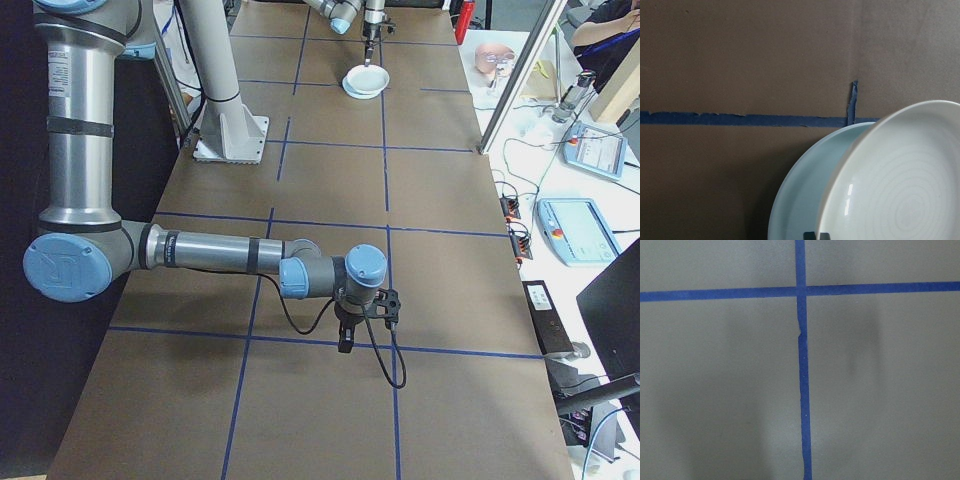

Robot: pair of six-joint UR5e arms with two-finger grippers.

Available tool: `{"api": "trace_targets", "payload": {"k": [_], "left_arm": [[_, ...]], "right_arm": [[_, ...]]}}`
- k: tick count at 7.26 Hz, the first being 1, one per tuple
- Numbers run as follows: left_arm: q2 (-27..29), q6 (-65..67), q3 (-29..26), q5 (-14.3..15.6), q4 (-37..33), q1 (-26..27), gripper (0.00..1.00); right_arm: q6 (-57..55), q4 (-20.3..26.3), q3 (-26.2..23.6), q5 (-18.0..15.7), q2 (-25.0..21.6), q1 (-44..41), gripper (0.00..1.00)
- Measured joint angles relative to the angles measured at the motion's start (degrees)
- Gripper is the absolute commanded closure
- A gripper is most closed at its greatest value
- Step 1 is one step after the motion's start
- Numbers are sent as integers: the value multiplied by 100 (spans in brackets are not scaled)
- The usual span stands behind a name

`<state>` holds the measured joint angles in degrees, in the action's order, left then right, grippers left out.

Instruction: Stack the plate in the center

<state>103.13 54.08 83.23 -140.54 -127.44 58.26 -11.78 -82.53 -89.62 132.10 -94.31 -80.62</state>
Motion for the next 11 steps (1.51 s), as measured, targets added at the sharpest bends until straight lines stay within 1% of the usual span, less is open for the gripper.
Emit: {"api": "trace_targets", "payload": {"k": [4,5,6,7,8,11], "left_arm": [[-242,-1,116,1,-1,4,100],[-259,2,123,1,-1,-4,94],[-261,5,123,1,0,-13,62],[-261,5,124,1,2,-17,16],[-261,6,120,1,5,-17,0],[-334,-138,121,11,11,81,0]], "right_arm": [[0,0,2,0,0,2,0],[0,0,5,0,0,2,0],[0,0,4,0,0,0,0],[0,0,1,0,0,-1,0],[0,0,-2,0,0,0,0],[0,0,0,0,0,0,0]]}}
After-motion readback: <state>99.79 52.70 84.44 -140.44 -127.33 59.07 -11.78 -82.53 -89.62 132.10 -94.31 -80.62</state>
